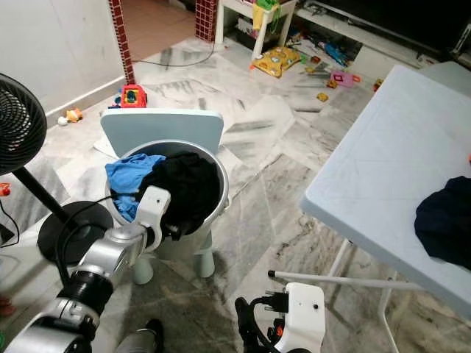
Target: Hang hanger
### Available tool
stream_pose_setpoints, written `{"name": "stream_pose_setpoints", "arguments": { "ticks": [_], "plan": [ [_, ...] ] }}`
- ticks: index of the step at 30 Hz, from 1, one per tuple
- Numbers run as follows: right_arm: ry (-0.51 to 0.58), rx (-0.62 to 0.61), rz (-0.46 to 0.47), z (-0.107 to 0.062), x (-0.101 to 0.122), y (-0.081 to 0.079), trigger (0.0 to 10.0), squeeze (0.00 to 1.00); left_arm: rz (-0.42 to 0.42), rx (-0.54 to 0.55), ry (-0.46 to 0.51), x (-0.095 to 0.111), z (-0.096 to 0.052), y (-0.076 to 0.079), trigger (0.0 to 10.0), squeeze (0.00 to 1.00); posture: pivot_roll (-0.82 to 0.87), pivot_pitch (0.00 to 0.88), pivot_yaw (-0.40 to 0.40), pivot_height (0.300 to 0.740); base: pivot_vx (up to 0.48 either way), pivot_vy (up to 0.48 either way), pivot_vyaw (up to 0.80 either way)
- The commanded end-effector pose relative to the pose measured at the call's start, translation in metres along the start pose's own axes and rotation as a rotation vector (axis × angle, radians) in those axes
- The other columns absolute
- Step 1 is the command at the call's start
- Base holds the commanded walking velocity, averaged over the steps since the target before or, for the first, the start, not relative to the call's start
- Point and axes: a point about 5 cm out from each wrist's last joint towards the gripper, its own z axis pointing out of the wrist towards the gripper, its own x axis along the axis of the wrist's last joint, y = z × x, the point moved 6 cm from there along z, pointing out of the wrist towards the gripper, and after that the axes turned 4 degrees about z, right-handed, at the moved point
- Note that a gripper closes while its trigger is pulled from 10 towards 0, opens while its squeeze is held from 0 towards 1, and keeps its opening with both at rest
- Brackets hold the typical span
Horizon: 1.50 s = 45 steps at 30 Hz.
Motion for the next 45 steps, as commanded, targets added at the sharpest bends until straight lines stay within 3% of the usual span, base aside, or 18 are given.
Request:
{"name": "stream_pose_setpoints", "arguments": {
  "ticks": [1,7,9,15,16,17,30,45],
  "plan": [
    [0.025,-0.031,0.000,-0.006,0.006,0.005,10.0,0.00,0.019,-0.018,-0.009,-0.004,0.002,0.007,10.0,0.00,0.01,0.190,-0.142,0.740,0.000,0.000,0.00],
    [0.027,-0.038,0.002,-0.007,0.007,0.007,10.0,0.00,0.018,-0.038,-0.024,-0.005,0.005,0.011,10.0,0.00,0.01,0.185,-0.138,0.740,0.000,0.000,0.00],
    [0.035,-0.037,0.004,-0.005,0.009,0.005,10.0,0.00,0.023,-0.110,-0.086,-0.016,0.007,0.025,10.0,0.00,0.01,0.186,-0.132,0.740,0.000,0.000,0.00],
    [0.037,-0.038,0.007,-0.004,0.009,0.005,10.0,0.00,0.041,-0.146,-0.143,-0.028,0.009,0.029,10.0,0.00,0.01,0.181,-0.123,0.740,0.000,0.000,0.00],
    [0.038,-0.041,0.009,-0.004,0.010,0.006,10.0,0.00,0.041,-0.147,-0.156,-0.032,0.008,0.027,3.5,0.00,0.01,0.180,-0.120,0.740,0.000,0.000,0.00],
    [0.039,-0.044,0.010,-0.005,0.010,0.007,10.0,0.00,0.041,-0.152,-0.169,-0.036,0.008,0.026,0.0,0.00,0.00,0.181,-0.118,0.740,0.000,0.000,0.00],
    [0.046,-0.047,0.016,-0.002,0.012,0.008,10.0,0.00,0.054,-0.158,-0.182,-0.038,0.009,0.021,0.0,0.00,0.01,0.178,-0.109,0.740,0.000,0.000,0.00],
    [0.067,-0.052,-0.003,0.006,0.020,0.013,10.0,0.00,0.086,-0.124,-0.116,-0.025,0.011,0.012,0.0,0.00,0.01,0.154,-0.108,0.740,0.000,0.000,0.00]
  ]
}}
